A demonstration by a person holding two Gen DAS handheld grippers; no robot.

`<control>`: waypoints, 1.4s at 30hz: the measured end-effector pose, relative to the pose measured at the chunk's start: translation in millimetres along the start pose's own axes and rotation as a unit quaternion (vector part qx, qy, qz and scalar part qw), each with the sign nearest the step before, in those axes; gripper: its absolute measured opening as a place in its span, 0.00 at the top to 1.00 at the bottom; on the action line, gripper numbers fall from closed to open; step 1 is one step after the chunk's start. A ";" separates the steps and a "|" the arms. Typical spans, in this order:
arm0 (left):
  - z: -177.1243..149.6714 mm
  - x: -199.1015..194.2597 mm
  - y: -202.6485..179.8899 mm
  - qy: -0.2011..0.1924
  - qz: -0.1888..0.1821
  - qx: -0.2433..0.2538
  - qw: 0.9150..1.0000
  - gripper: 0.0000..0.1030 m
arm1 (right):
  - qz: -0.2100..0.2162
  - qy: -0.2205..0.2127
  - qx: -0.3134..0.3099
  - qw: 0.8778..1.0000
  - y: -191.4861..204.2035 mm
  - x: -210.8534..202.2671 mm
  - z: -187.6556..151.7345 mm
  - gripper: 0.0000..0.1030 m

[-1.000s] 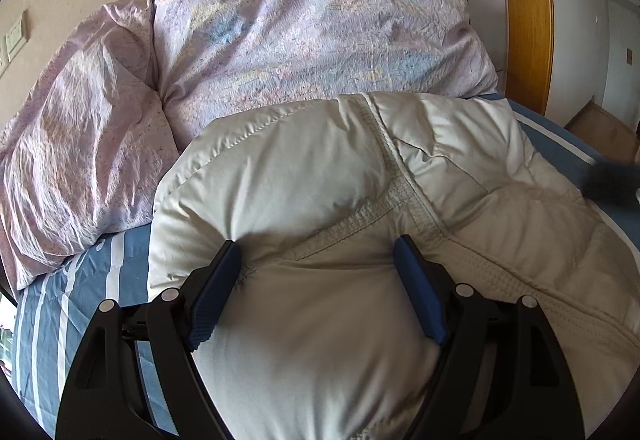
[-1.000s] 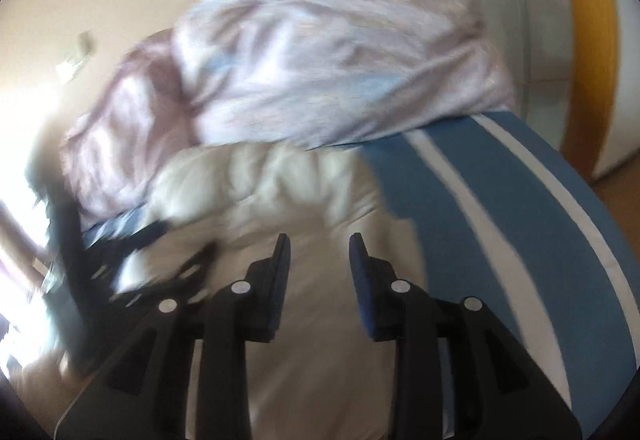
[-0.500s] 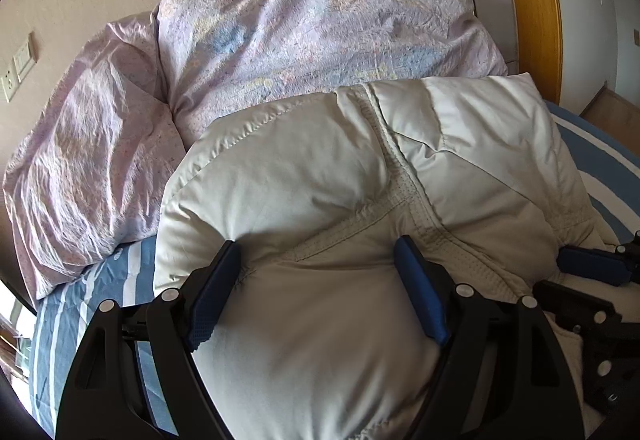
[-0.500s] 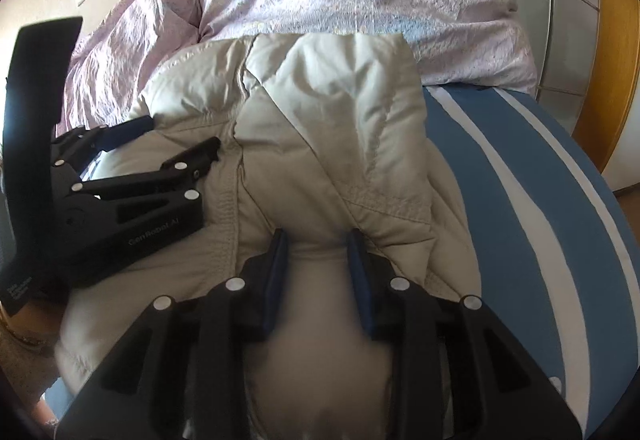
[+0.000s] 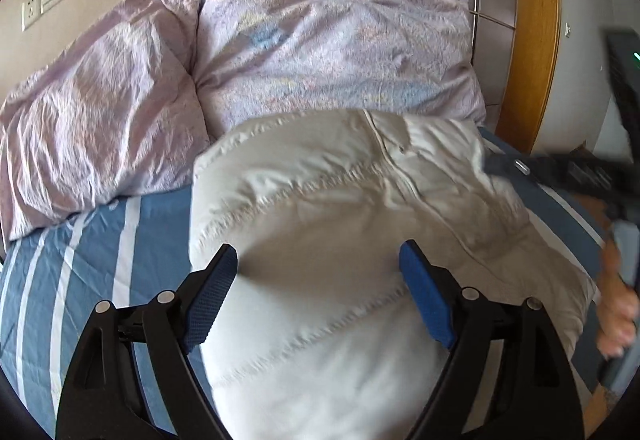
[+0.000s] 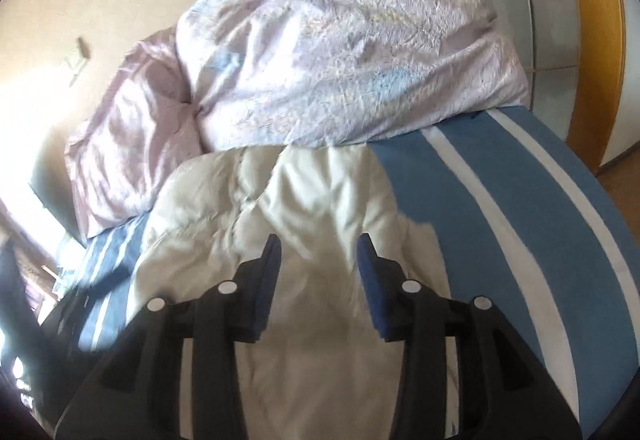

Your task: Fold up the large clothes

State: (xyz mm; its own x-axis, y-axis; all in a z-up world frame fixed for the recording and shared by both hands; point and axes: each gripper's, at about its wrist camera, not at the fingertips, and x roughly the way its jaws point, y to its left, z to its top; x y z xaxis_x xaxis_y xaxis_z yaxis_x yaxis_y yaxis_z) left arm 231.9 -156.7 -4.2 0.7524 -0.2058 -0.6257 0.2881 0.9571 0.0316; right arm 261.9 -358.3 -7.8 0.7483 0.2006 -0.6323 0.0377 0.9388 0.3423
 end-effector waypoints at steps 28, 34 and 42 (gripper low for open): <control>-6.8 15.6 -9.0 -0.011 0.011 0.018 1.000 0.02 | -0.058 0.015 -0.036 0.998 0.3 24.0 -26.2 0.56; -0.2 3.4 1.1 -0.013 0.009 0.009 1.000 0.02 | -0.054 0.011 -0.067 0.996 5.7 -25.0 -62.0 0.55; -2.9 21.8 -2.1 0.004 0.005 0.009 1.000 0.01 | -0.047 0.038 -0.056 0.997 -11.1 -6.0 -75.8 0.46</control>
State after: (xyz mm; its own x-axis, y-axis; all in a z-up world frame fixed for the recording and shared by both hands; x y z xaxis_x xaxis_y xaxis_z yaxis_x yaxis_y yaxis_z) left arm 246.0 -162.6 -20.1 0.7507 -0.1941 -0.6314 0.2909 0.9553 0.0522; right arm 206.8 -348.7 -60.4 0.6925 0.1262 -0.7103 0.0279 0.9792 0.2012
